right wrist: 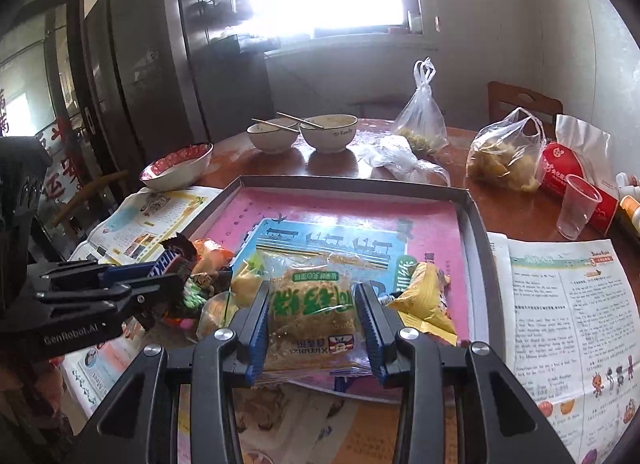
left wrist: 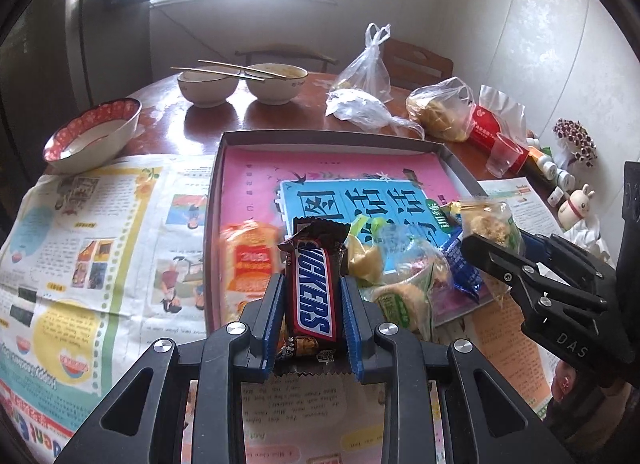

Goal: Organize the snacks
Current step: 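Lift and carry the Snickers bar and clear bag over the tray with both tools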

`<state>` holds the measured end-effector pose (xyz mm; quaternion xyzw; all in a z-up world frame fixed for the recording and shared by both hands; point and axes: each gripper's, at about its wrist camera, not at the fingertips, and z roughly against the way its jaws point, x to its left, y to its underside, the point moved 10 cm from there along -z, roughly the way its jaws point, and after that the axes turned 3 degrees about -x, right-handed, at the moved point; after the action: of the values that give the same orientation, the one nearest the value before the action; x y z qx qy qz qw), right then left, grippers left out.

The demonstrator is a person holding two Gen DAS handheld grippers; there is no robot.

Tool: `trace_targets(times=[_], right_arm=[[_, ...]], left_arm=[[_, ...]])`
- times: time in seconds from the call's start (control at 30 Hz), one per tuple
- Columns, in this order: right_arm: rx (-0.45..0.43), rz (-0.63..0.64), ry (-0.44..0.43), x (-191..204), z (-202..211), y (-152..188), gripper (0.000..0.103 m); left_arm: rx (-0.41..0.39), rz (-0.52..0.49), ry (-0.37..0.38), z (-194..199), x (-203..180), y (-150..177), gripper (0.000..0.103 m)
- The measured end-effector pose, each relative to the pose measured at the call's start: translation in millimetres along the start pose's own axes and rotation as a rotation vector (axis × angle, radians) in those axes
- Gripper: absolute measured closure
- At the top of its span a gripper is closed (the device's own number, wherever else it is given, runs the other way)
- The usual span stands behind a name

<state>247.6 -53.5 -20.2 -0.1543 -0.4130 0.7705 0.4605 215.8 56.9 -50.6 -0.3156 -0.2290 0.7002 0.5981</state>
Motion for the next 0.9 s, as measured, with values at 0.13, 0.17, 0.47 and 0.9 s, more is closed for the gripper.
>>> trace_targets(times=[0.13, 0.17, 0.47, 0.9], right_arm=[[0.011, -0.007, 0.001, -2, -8, 0, 0.062], [0.013, -0.009, 0.003, -3, -9, 1, 0.062], [0.021, -0.044, 0.015, -15, -16, 3, 0.062], [0.027, -0.012, 0.013, -6, -25, 2, 0.062]], left_arm=[[0.001, 0.007, 0.005, -6, -1, -3, 0.074], [0.002, 0.007, 0.005, -8, -1, -3, 0.074], [0.000, 0.013, 0.014, -16, -3, -5, 0.074], [-0.010, 0.014, 0.019, -20, -2, -7, 0.074]])
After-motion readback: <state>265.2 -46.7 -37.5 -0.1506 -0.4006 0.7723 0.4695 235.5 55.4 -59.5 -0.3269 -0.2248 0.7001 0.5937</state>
